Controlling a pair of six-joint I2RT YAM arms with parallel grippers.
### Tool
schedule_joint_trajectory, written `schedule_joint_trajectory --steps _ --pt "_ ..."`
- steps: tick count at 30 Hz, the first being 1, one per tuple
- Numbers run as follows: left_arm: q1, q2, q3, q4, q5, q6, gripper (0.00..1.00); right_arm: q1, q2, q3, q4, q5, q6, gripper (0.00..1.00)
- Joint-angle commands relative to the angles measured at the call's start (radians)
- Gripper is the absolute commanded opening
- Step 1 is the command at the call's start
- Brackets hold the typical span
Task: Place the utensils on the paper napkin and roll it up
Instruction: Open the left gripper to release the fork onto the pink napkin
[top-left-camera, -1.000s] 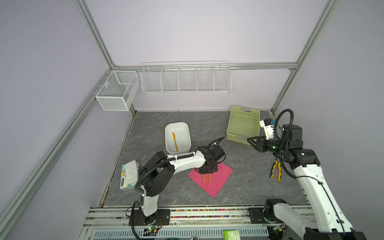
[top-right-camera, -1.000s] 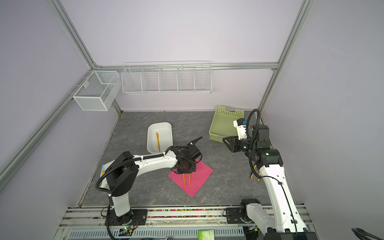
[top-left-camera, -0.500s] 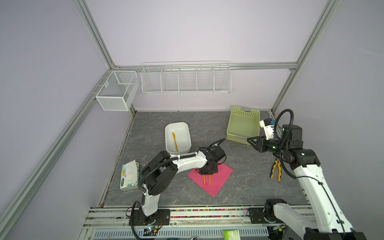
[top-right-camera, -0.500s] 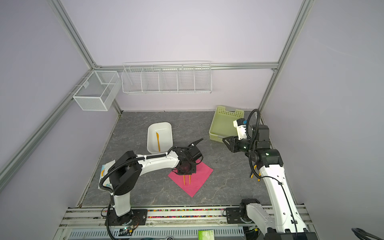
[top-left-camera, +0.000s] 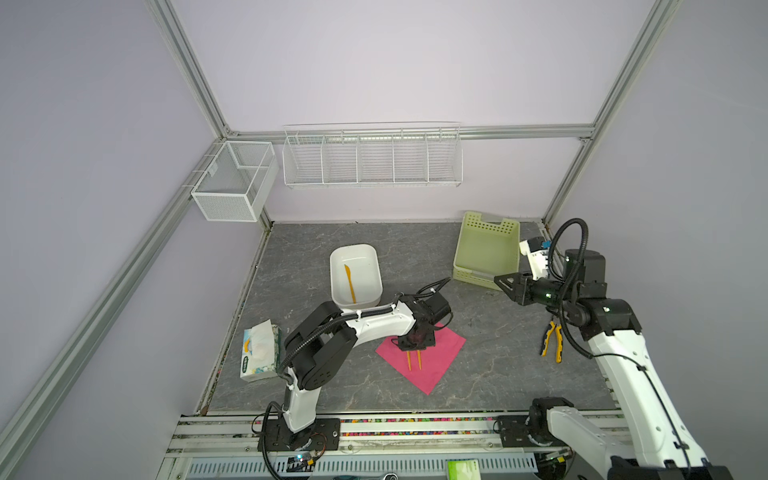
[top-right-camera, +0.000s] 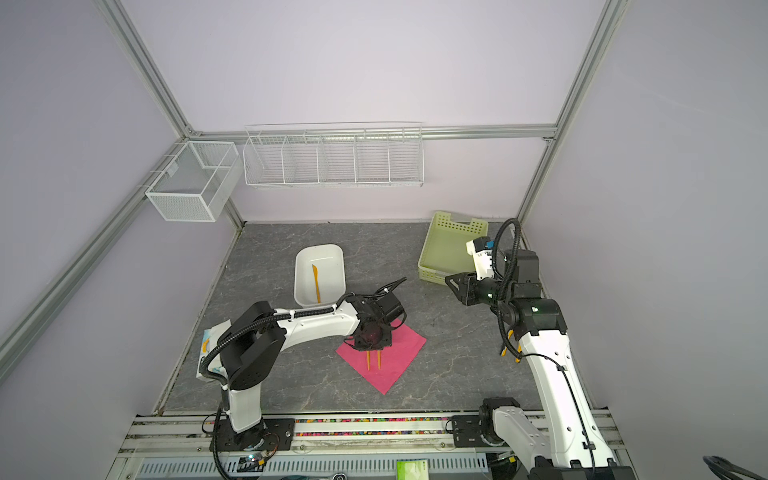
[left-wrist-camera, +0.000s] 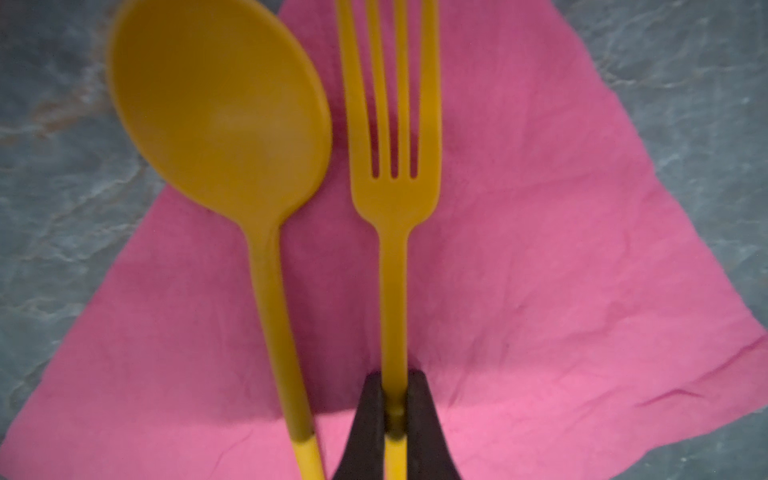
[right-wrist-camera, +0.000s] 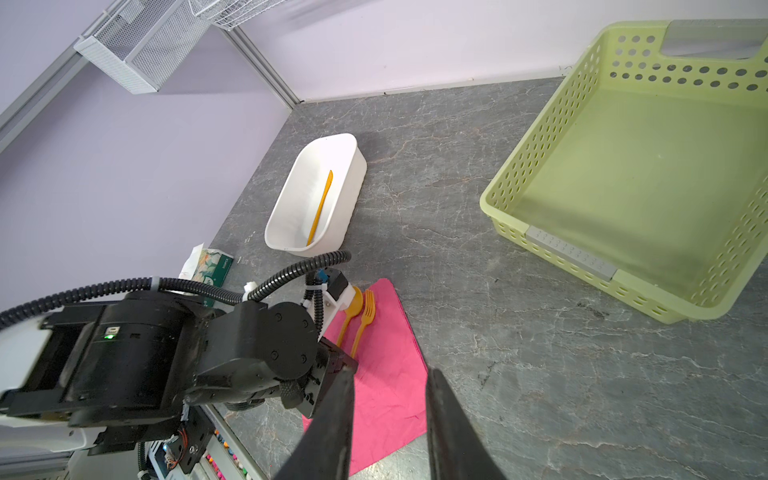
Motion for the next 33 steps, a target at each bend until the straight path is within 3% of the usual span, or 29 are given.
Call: schedule_joint_trajectory --steps 1,11,24,29,33 --pt "-0.005 0.012 0.028 -0.033 -0.019 -0.026 0.07 0.008 -0.022 -0.019 0.007 0.005 -0.035 0.33" --pt "-0.005 -0.002 0.041 -0.047 -0.029 -0.027 0.19 0.012 -0.022 -0.019 0.009 0.004 -0.037 0.33" --pt "-0.004 -0.057 0.108 -0.124 -0.073 -0.024 0.20 0.016 -0.024 -0.018 0.004 0.011 -0.036 0.33" --pt "0.001 -0.115 0.144 -0.162 -0.110 0.000 0.18 0.026 -0.028 -0.020 0.003 0.082 0.010 0.51" --pt "0.018 -0.166 0.156 -0.189 -0.150 0.023 0.17 0.035 -0.003 -0.016 -0.022 0.091 0.060 0.51"
